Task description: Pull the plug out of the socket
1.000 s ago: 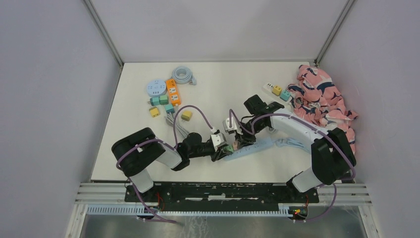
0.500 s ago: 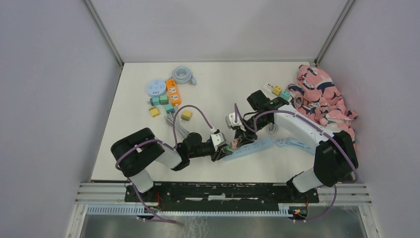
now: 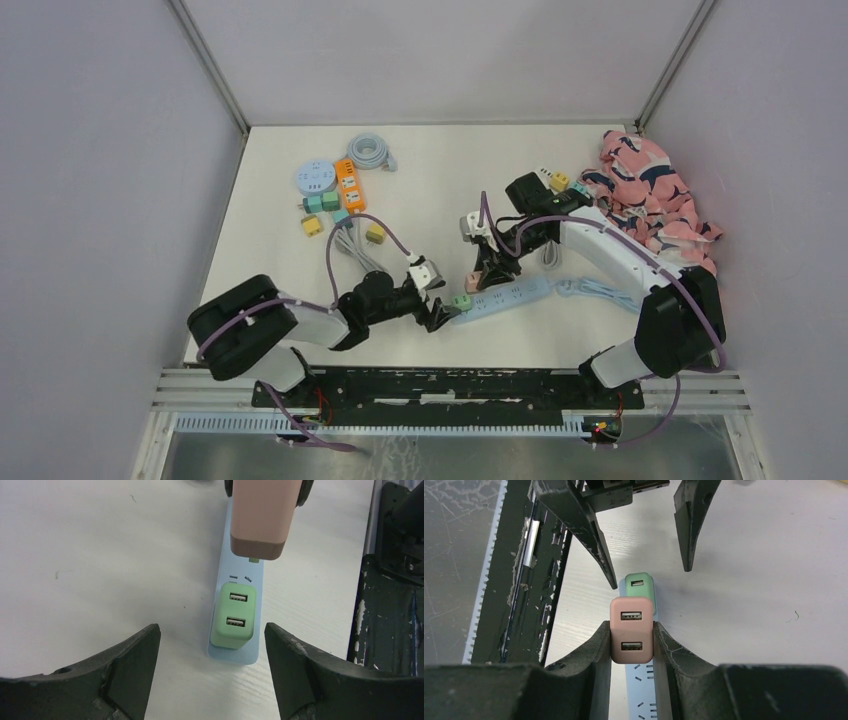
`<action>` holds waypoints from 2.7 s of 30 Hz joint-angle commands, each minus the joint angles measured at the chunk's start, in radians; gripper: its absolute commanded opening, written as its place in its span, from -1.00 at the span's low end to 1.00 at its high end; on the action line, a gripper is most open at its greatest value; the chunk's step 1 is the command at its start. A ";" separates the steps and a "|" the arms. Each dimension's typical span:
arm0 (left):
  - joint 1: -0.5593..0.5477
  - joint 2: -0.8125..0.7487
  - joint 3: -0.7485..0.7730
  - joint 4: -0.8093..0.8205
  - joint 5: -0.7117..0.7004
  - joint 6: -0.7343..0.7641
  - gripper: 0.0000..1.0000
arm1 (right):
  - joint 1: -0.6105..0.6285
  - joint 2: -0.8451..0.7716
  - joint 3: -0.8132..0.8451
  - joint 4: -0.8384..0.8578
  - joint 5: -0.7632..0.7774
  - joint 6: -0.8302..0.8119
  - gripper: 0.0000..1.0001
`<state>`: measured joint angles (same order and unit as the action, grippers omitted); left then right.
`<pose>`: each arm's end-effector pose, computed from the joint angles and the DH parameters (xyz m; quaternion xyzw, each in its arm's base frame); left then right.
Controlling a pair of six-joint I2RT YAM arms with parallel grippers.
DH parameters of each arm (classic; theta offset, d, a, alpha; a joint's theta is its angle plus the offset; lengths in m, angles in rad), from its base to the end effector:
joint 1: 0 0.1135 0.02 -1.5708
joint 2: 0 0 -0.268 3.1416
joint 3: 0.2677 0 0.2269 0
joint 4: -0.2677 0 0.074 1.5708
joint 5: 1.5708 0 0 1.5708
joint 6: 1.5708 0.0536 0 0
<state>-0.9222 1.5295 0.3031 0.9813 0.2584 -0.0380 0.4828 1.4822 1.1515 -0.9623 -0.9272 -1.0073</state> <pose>0.1470 -0.2166 0.1650 0.4061 0.6726 -0.3719 0.4943 0.2032 0.1549 0.2641 -0.6461 0.6092 0.3956 0.2344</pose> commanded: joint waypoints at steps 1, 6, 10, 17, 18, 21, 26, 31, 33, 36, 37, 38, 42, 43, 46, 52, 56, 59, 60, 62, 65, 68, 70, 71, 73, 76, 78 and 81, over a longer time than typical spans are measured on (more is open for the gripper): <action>0.002 -0.143 -0.041 -0.004 -0.076 -0.001 0.66 | -0.011 0.005 0.067 -0.016 -0.082 0.050 -0.97; 0.004 -0.328 -0.074 -0.117 -0.155 -0.026 0.74 | -0.029 0.040 0.108 -0.049 -0.141 0.100 -0.97; 0.004 -0.478 -0.044 -0.286 -0.246 -0.101 0.99 | -0.042 0.062 0.121 -0.020 -0.206 0.206 -0.97; 0.008 -0.641 -0.016 -0.434 -0.326 -0.235 0.99 | -0.067 0.092 0.109 0.154 -0.241 0.532 -0.96; 0.009 -0.650 -0.013 -0.449 -0.325 -0.251 0.99 | -0.073 0.095 0.102 0.198 -0.237 0.611 -0.96; 0.010 -0.670 0.007 -0.480 -0.305 -0.291 0.99 | -0.090 0.104 0.086 0.316 -0.238 0.792 -0.96; 0.011 -0.656 0.081 -0.532 -0.288 -0.339 1.00 | -0.120 0.137 0.035 0.512 -0.270 1.076 -0.96; 0.011 -0.562 0.205 -0.665 -0.371 -0.402 0.96 | -0.135 0.216 0.043 0.552 -0.300 1.245 -0.96; 0.011 -0.513 0.267 -0.740 -0.435 -0.446 0.93 | -0.137 0.241 0.051 0.544 -0.310 1.259 -0.96; 0.010 -0.442 0.355 -0.834 -0.458 -0.463 0.90 | -0.141 0.266 0.057 0.540 -0.290 1.289 -0.93; 0.009 -0.422 0.377 -0.851 -0.457 -0.471 0.89 | -0.143 0.270 0.057 0.540 -0.285 1.294 -0.91; 0.007 -0.401 0.400 -0.864 -0.457 -0.484 0.84 | -0.145 0.274 0.057 0.541 -0.282 1.300 -0.89; -0.019 -0.284 0.543 -1.032 -0.582 -0.559 0.67 | -0.153 0.289 0.057 0.540 -0.278 1.310 -0.88; -0.042 -0.253 0.585 -1.104 -0.631 -0.564 0.67 | -0.154 0.291 0.058 0.540 -0.278 1.312 -0.88; -0.073 -0.182 0.654 -1.152 -0.684 -0.534 0.67 | -0.159 0.295 0.059 0.539 -0.278 1.312 -0.88; -0.080 -0.156 0.647 -1.078 -0.632 -0.477 0.68 | -0.163 0.300 0.063 0.533 -0.284 1.311 -0.87; -0.079 -0.106 0.677 -1.079 -0.639 -0.455 0.66 | -0.164 0.304 0.063 0.530 -0.288 1.311 -0.87; -0.079 -0.070 0.701 -1.082 -0.634 -0.447 0.50 | -0.163 0.302 0.062 0.530 -0.289 1.311 -0.87; -0.080 -0.061 0.707 -1.083 -0.633 -0.444 0.49 | -0.164 0.301 0.061 0.529 -0.290 1.311 -0.86; -0.080 -0.047 0.714 -1.080 -0.635 -0.437 0.34 | -0.164 0.301 0.062 0.530 -0.292 1.310 -0.86; -0.079 -0.037 0.721 -1.083 -0.648 -0.429 0.02 | -0.164 0.302 0.061 0.529 -0.291 1.309 -0.82; -0.078 -0.042 0.718 -1.077 -0.653 -0.416 -0.11 | -0.164 0.303 0.062 0.527 -0.291 1.308 -0.75; -0.078 -0.047 0.706 -1.067 -0.650 -0.403 -0.35 | -0.164 0.302 0.062 0.520 -0.288 1.302 -0.62; -0.079 -0.052 0.699 -1.060 -0.650 -0.397 -0.50 | -0.164 0.300 0.066 0.515 -0.285 1.296 -0.53; -0.077 -0.061 0.677 -1.049 -0.655 -0.389 -0.65 | -0.164 0.294 0.069 0.498 -0.277 1.276 -0.31; -0.069 -0.090 0.624 -1.030 -0.683 -0.404 -0.72 | -0.166 0.284 0.080 0.468 -0.255 1.235 -0.07; -0.061 -0.119 0.569 -1.007 -0.709 -0.426 -0.75 | -0.170 0.272 0.089 0.447 -0.242 1.200 0.09; -0.042 -0.178 0.461 -0.949 -0.744 -0.462 -0.77 | -0.185 0.250 0.089 0.438 -0.236 1.166 0.27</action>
<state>-0.9913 1.4429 0.8684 -0.0704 -0.3920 -0.4740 0.3191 1.7824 1.1950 -0.4953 -1.1610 0.2317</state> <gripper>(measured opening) 0.539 0.582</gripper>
